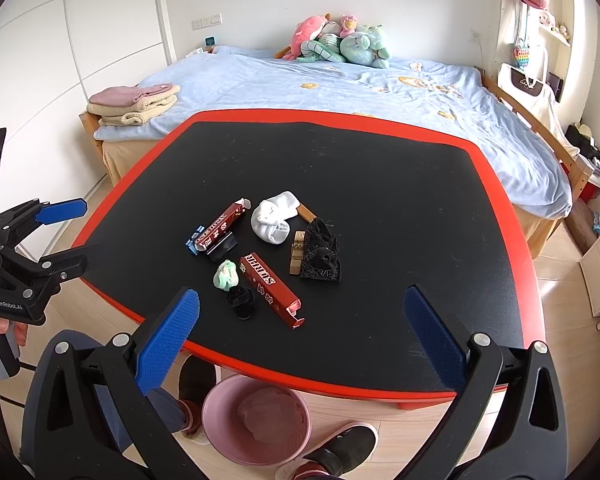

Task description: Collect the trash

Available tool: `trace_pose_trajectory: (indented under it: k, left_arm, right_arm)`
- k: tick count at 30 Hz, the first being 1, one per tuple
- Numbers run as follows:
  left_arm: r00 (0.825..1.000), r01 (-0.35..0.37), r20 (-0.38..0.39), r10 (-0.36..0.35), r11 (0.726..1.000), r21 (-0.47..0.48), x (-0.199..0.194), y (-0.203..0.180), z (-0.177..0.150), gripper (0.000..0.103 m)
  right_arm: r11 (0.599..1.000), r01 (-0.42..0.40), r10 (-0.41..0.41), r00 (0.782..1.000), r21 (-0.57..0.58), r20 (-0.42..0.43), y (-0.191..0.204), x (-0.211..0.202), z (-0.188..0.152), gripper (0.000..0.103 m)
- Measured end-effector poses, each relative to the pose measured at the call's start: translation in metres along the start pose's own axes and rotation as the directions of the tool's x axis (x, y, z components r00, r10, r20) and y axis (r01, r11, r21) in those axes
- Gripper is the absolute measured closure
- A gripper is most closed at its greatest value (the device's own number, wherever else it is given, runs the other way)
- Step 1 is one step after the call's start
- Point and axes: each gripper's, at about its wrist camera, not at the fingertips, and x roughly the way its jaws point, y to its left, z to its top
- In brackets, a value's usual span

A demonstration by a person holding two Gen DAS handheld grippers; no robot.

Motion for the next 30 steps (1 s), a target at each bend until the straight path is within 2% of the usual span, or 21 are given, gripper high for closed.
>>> trace_pose_trajectory:
  k: [30]
  left_arm:
    - [1.000,0.000,0.001,0.000,1.000,0.002,0.0022,-0.0021,0.0021,0.005]
  right_arm:
    - [1.000,-0.010,0.010,1.000,-0.001,-0.010,0.0008,0.0064,0.0007,0.003]
